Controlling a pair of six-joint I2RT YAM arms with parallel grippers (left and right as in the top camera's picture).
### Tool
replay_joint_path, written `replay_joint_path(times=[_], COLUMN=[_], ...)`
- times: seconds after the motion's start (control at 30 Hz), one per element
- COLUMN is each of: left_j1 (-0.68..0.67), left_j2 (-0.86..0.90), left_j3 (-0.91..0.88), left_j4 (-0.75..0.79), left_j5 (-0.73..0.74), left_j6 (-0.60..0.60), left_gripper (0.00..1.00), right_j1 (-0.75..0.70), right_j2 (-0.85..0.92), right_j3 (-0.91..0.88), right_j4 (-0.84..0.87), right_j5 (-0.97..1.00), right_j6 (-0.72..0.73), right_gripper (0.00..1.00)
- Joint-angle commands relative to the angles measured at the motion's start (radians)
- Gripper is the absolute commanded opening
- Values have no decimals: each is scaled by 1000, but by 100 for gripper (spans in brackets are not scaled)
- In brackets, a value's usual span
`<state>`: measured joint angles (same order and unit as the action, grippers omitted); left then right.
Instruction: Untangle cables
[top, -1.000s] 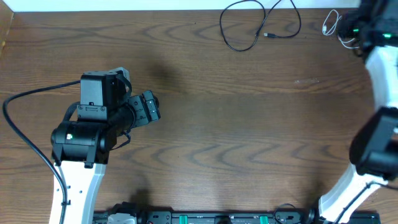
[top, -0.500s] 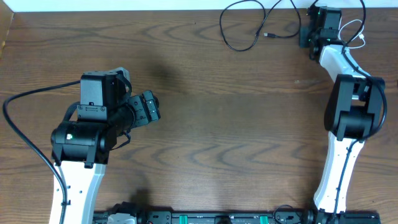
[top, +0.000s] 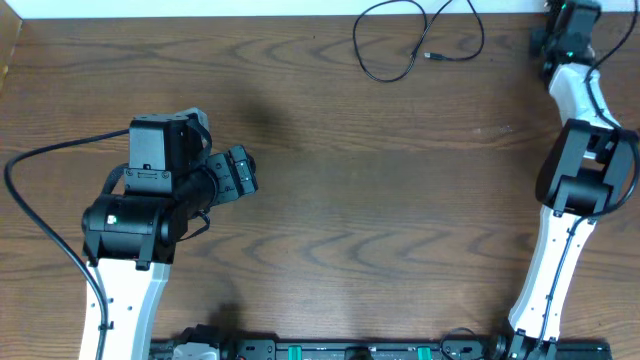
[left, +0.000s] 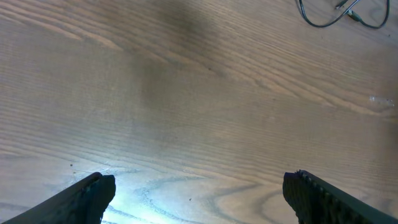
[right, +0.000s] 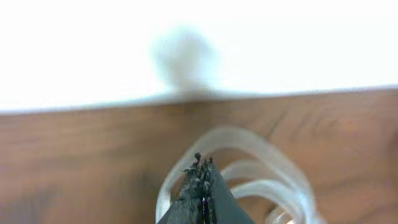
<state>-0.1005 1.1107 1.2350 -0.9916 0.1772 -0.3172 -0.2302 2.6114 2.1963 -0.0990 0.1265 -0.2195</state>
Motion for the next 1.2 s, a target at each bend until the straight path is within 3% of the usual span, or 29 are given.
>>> replay_joint_path(times=[0.0, 0.13, 0.4, 0.83, 0.93, 1.0, 1.17], left_j1=[4, 4, 4, 4, 4, 4, 4], left_j2=[0, 0, 0, 0, 0, 0, 0], left_j3=[10, 10, 10, 10, 10, 10, 10], left_j4=[-3, -3, -3, -3, -3, -3, -3], left_j5=[-6, -6, -6, -6, -6, -6, -6], left_j6=[8, 8, 8, 8, 8, 8, 8], left_gripper=[92, 92, 92, 92, 92, 92, 92], right_j1=[16, 25, 75, 269, 340, 409, 513], right_j2=[2, -5, -8, -8, -7, -7, -7], right_j3=[105, 197, 246, 246, 239, 222, 175], right_j4=[-34, -198, -403, -527, -571, -562, -486], right_j5=[0, -138, -794, -1044, -984, -784, -553], right_j6=[-44, -12, 106, 100, -4, -19, -48], right_gripper=[1, 1, 1, 1, 1, 1, 1])
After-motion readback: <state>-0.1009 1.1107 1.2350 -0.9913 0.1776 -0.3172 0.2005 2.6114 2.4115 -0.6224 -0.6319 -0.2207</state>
